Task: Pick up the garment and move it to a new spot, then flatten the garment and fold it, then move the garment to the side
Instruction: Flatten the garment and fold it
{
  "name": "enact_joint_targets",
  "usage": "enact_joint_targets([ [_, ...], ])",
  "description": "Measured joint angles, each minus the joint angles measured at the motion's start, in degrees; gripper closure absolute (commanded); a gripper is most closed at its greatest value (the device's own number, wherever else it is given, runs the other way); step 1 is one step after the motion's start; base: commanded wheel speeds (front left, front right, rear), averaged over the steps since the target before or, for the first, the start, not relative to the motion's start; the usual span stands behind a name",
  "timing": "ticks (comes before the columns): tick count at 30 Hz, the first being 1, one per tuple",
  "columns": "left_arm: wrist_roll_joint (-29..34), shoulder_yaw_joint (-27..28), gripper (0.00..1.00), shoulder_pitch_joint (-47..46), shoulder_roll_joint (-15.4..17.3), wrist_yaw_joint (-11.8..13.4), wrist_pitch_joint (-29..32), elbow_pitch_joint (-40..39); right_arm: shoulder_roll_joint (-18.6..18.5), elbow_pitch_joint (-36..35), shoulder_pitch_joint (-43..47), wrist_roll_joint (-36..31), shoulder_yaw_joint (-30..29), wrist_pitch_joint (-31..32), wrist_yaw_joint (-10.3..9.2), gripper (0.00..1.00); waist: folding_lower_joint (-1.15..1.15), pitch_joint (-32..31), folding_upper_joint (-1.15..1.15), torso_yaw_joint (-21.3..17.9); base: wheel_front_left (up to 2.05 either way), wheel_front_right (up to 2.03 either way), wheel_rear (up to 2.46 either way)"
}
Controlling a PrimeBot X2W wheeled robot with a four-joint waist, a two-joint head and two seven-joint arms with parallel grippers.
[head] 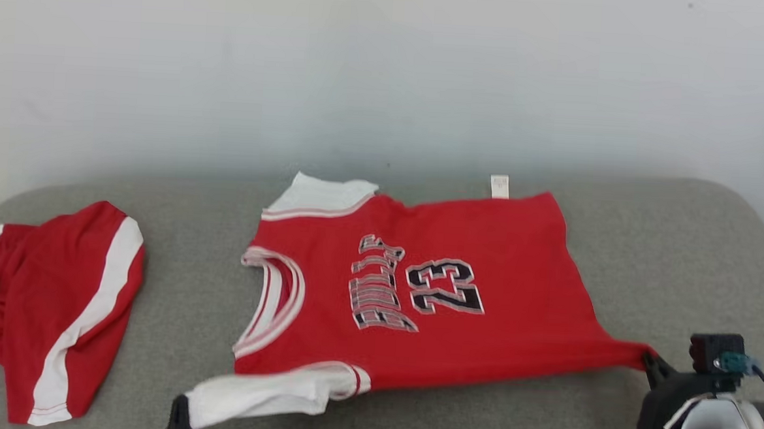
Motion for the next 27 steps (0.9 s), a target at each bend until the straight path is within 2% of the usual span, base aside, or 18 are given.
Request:
enact_joint_targets([
  [5, 1.26, -1.89, 1.00, 5.02, -0.11, 1.89, 0.00, -3.90, 2.27, -7.75, 8.34, -2.83, -8.44, 4.81, 0.01, 1.00, 0.01, -1.90, 0.00, 1.17, 0.00, 0.00, 0.00],
  [11, 3.45, -2.94, 1.00, 10.67, 0.05, 3.89, -0.01, -8.21, 8.05, -27.36, 22.44, -5.12, -16.88, 13.05, 0.00, 1.00, 0.02, -2.27, 0.01, 1.51, 0.00, 0.00, 0.00],
  [15, 6.84, -4.53, 1.00, 11.96, 1.00, 4.94, 0.00, -9.95, 12.38, -41.91, 30.73, -7.04, -19.23, 19.79, 0.00, 1.00, 0.02, -2.26, 0.01, 1.22, 0.00, 0.00, 0.00],
  [18, 9.14, -5.90, 1.00, 11.06, 1.69, 5.46, 0.60, -10.29, 13.47, -49.49, 32.83, -7.33, -18.83, 23.39, 0.00, 1.00, 0.02, -2.08, 0.01, 0.80, 0.00, 0.00, 0.00],
  [22, 10.83, -7.28, 1.00, 7.06, 2.31, 5.48, 2.08, -9.96, 13.43, -52.56, 32.56, -7.84, -17.19, 25.90, 0.00, 1.00, 0.02, -1.45, 0.01, 0.57, 0.00, 0.00, 0.00],
  [27, 12.83, -8.12, 1.00, -2.07, 3.61, 5.41, 4.64, -5.53, 10.70, -50.15, 27.08, -7.77, -13.91, 28.47, 0.00, 1.00, 0.03, 0.11, 0.01, 0.44, 0.00, 0.00, 0.00],
])
